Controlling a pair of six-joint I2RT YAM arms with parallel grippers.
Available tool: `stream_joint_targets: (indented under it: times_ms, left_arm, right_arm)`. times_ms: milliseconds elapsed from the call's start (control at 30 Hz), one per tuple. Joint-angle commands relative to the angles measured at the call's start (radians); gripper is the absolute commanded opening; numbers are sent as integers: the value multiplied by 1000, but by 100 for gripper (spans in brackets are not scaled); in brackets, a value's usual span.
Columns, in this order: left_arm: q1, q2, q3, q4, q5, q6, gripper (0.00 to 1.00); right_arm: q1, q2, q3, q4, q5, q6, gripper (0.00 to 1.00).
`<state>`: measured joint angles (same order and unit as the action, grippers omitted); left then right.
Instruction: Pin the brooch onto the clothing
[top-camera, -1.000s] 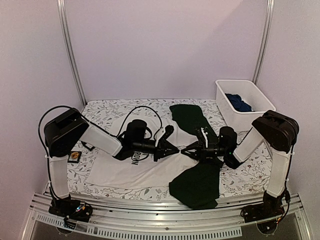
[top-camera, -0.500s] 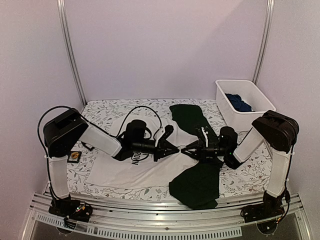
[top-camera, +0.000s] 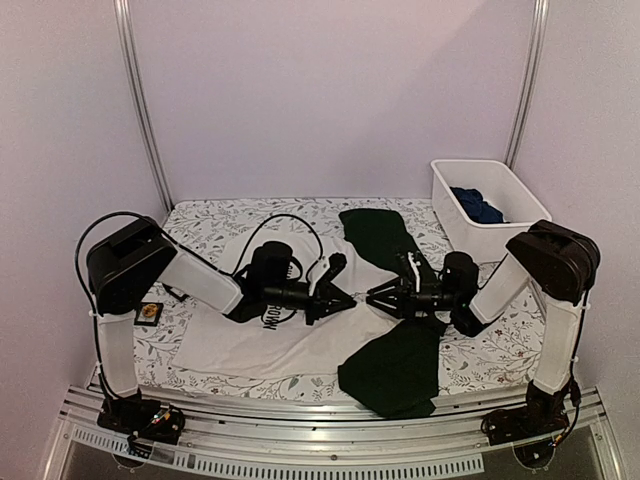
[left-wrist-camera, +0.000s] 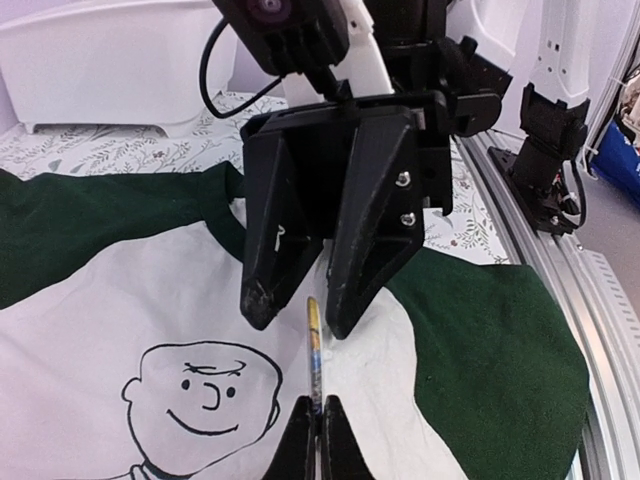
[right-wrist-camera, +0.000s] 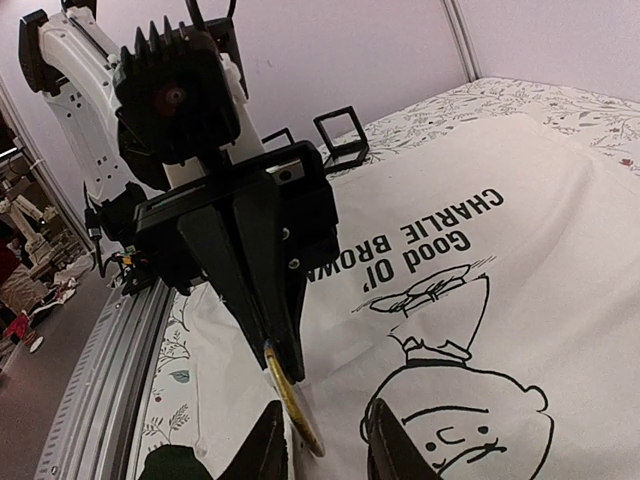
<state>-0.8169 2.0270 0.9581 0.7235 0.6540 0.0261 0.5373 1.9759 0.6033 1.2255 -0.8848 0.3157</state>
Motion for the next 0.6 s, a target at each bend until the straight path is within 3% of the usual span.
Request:
stream_joint_targets:
  times_ms: [0, 167, 333, 433, 567]
  left_arm:
    - [-5, -21, -19, -35, -45, 93, 0]
    - [-22, -47, -14, -116, -125, 259, 0]
    - [-68, -124, -4, -264, -180, 396, 0]
    - [-117, -146, -10, -372, -297, 638, 0]
    - [-165, -118, -10, -472, -499, 992, 0]
  right_arm:
    - [-9, -60, -28, -43, -6, -51, 31]
    - [-29, -163, 16, -218, 32, -58, 39]
    - [-34, -265, 180, -759, 307, -30, 38]
    - [-34, -296, 263, -1004, 530, 42, 36]
    - [-34, -310, 316, -1199, 721, 136, 35]
